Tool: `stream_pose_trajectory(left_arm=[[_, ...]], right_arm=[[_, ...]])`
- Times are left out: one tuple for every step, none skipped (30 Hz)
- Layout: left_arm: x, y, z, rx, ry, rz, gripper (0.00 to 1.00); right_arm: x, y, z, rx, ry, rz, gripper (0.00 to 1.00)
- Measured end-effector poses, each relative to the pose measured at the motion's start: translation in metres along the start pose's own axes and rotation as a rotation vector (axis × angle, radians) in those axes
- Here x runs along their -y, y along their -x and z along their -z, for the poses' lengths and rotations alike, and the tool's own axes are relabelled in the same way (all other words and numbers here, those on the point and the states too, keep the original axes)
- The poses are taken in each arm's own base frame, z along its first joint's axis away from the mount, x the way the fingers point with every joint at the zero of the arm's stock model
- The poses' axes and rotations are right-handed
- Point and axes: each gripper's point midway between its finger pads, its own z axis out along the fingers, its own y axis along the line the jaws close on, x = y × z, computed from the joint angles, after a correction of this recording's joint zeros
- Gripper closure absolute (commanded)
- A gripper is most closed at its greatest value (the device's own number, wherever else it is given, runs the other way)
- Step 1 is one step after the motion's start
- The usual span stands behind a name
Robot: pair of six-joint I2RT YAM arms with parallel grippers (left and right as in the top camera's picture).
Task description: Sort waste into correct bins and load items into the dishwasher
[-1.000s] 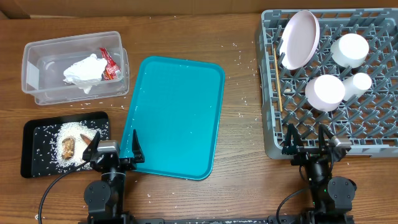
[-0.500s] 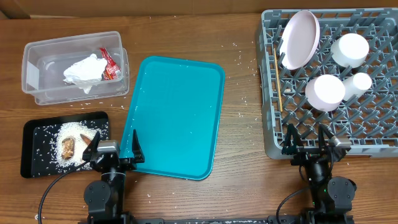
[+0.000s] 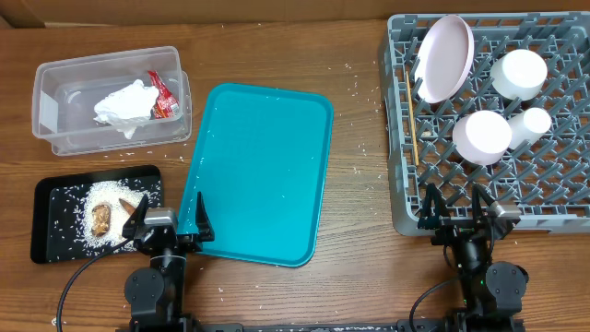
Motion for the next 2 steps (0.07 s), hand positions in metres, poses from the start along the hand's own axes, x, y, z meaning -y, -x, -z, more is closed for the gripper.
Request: stream_pose_trajectory(left_arm=[[0.0000, 0.0000, 0.0000, 0.000, 0.000, 0.000, 0.00], [0.0000, 0.0000, 0.0000, 0.000, 0.000, 0.000, 0.00]], right_arm=[[-0.0001, 0.0001, 0.0000, 0.000, 0.000, 0.000, 0.00], [0.0000, 0.0001, 0.0000, 0.000, 0.000, 0.000, 0.00]])
